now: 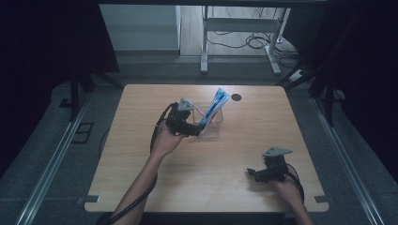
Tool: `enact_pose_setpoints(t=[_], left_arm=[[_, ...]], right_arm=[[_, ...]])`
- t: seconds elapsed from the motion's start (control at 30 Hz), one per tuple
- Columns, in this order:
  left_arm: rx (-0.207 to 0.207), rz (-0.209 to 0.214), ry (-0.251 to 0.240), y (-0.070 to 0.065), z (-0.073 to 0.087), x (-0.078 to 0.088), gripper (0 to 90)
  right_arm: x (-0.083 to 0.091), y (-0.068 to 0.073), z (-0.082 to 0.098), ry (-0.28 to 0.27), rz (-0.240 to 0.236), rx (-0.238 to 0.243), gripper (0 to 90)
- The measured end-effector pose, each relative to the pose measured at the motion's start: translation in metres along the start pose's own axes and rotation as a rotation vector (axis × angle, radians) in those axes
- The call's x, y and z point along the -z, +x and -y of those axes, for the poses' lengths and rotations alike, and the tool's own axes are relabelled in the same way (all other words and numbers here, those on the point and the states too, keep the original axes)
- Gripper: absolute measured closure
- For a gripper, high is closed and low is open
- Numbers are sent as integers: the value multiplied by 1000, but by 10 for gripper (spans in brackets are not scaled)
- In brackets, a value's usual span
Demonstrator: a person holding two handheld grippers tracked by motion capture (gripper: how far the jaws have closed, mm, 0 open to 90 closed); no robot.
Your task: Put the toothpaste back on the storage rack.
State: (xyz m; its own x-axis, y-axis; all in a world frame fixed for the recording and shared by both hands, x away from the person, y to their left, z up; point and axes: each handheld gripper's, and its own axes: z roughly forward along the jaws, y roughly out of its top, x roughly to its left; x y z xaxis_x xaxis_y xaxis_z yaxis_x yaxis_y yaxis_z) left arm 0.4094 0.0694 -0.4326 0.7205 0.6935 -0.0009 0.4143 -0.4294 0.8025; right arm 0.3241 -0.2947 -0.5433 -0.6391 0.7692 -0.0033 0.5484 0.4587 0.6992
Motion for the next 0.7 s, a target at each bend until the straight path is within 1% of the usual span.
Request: enact_pose_setpoints(t=[0.17,0.33,0.7], left_arm=[[-11,-7,10,-1,7,5,127],[-11,-11,10,-1,15,10,128],[1,-13,13,-2,36,23,128]], right_arm=[[0,0,0,-1,0,0,0],[0,0,0,0,0,0,0],[0,0,0,0,0,-1,0]])
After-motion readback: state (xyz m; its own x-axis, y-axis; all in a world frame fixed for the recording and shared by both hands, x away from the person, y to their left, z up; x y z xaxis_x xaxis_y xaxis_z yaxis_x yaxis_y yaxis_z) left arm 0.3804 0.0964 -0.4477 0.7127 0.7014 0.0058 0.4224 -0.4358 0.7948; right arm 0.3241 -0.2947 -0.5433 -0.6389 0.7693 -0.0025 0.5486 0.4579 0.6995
